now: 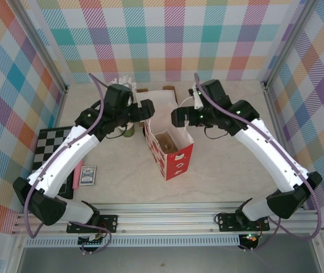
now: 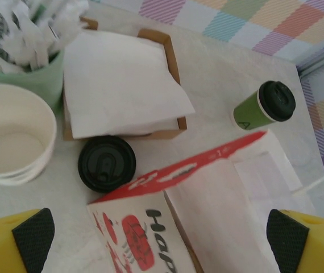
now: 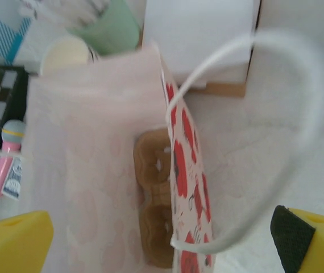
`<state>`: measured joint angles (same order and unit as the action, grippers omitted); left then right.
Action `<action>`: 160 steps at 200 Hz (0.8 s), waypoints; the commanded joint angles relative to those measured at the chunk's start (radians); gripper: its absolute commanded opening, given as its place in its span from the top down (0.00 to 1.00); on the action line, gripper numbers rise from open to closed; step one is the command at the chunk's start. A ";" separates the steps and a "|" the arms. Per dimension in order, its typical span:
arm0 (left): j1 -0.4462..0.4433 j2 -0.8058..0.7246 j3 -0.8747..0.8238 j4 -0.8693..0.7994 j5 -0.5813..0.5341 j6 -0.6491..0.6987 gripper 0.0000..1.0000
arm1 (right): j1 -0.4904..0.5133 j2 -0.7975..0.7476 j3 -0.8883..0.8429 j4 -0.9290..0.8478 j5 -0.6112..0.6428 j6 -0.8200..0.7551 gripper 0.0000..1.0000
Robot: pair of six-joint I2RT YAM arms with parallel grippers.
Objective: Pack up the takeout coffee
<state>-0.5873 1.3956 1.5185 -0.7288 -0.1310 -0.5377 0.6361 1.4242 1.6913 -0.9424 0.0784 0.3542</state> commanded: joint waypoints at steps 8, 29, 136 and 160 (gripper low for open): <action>-0.049 0.065 0.051 -0.119 -0.141 -0.142 0.10 | -0.104 -0.067 0.014 0.077 0.000 -0.061 0.00; -0.049 0.091 0.068 -0.127 -0.136 -0.174 0.19 | -0.195 -0.081 -0.026 0.182 -0.007 -0.028 0.00; -0.053 0.142 0.128 -0.220 -0.136 -0.140 0.84 | -0.491 0.165 -0.006 0.182 -0.035 -0.179 0.00; -0.041 0.152 0.144 -0.224 -0.143 -0.090 0.97 | -0.504 0.249 0.041 0.159 -0.029 -0.193 0.00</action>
<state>-0.6395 1.5326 1.6241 -0.9180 -0.2493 -0.6846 0.1436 1.6188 1.6707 -0.7799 0.0521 0.2157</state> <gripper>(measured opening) 0.077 0.999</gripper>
